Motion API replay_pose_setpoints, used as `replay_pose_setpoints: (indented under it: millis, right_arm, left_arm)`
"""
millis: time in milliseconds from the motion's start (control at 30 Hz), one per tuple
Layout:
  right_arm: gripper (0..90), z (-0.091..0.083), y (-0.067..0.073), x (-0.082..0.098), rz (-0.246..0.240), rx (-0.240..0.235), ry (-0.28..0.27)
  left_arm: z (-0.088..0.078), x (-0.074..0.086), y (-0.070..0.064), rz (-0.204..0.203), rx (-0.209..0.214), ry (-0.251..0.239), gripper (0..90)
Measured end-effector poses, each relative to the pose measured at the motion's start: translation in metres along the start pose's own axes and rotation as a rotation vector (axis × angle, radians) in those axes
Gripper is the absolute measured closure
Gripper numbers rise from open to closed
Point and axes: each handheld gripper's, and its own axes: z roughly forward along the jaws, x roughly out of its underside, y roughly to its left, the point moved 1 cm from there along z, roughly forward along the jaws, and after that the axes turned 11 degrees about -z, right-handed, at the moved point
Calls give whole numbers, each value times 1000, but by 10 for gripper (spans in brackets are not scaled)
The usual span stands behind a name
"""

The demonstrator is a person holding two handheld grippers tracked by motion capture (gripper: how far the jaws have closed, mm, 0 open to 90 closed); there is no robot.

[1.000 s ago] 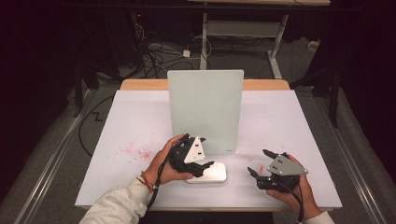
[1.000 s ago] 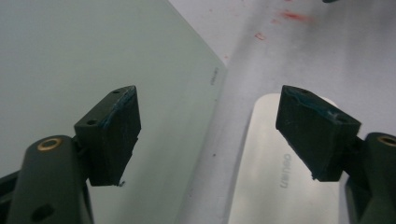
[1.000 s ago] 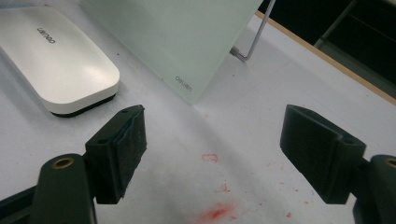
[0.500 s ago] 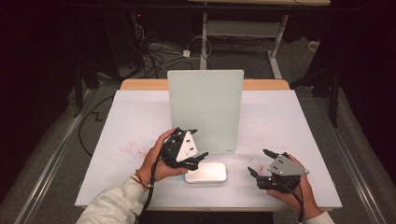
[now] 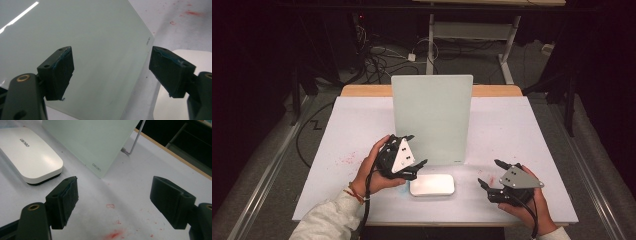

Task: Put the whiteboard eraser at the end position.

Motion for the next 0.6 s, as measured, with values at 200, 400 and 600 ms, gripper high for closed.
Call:
replay_pose_setpoints:
  millis: [200,400,600]
  right_arm:
    - [231,-1,0,0,6,6,-1]
    - [231,-2,-1,0,7,14,-7]
    - [231,-3,-1,-1,3,15,-12]
  left_arm:
    - [-4,4,1,7,-21,6,197]
    - [-9,10,3,13,-41,10,197]
    - [-18,16,7,4,-57,2,196]
